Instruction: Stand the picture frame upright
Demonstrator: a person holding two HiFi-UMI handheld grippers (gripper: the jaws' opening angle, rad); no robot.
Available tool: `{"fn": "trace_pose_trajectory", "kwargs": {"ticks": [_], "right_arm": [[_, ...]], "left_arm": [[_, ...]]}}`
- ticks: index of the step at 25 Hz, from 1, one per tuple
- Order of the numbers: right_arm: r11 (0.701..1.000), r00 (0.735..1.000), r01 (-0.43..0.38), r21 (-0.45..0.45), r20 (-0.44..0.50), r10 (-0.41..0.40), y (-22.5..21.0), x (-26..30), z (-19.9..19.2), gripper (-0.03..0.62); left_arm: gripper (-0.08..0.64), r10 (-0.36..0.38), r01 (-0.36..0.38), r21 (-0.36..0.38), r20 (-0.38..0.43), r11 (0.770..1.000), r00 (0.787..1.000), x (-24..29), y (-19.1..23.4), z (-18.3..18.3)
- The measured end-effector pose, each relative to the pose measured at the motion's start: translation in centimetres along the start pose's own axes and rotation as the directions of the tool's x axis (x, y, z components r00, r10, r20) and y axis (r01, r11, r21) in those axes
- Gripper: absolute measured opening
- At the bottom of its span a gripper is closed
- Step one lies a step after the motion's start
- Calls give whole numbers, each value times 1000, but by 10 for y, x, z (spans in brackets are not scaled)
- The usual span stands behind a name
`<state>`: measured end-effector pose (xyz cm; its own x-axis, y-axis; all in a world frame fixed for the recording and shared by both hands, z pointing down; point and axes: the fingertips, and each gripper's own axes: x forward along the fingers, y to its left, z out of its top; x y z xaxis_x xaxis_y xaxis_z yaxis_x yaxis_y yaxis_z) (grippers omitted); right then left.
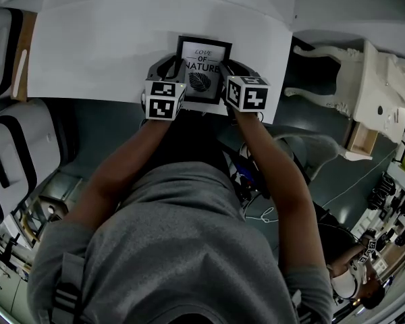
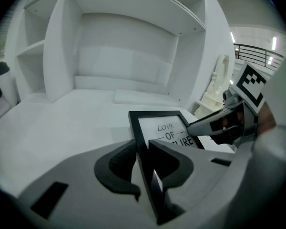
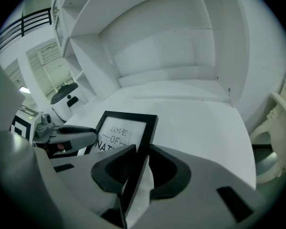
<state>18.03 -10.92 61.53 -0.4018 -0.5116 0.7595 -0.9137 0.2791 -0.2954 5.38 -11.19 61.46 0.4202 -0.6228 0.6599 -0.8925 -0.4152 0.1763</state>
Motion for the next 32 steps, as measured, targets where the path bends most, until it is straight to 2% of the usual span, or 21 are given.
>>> {"fn": "trace_pose_trajectory", "kwargs": {"ticks": [8, 16, 25, 32], "right_arm": [[999, 994, -20, 27, 110, 17, 5, -13, 34, 95], [998, 980, -23, -52, 198, 33, 12, -31, 70, 95], [990, 955, -27, -138, 289, 66, 27, -55, 112, 95], [989, 928, -33, -146, 362, 84, 35, -83, 138, 95]], "left_arm": [[75, 32, -35, 20, 125, 999, 992, -16, 5, 42], [75, 47, -56, 36, 217, 998, 975, -32, 4, 74], [75, 43, -55, 26, 347, 998, 937, -54, 10, 114], [75, 35, -73, 71, 433, 995, 901, -82, 1, 151]]}}
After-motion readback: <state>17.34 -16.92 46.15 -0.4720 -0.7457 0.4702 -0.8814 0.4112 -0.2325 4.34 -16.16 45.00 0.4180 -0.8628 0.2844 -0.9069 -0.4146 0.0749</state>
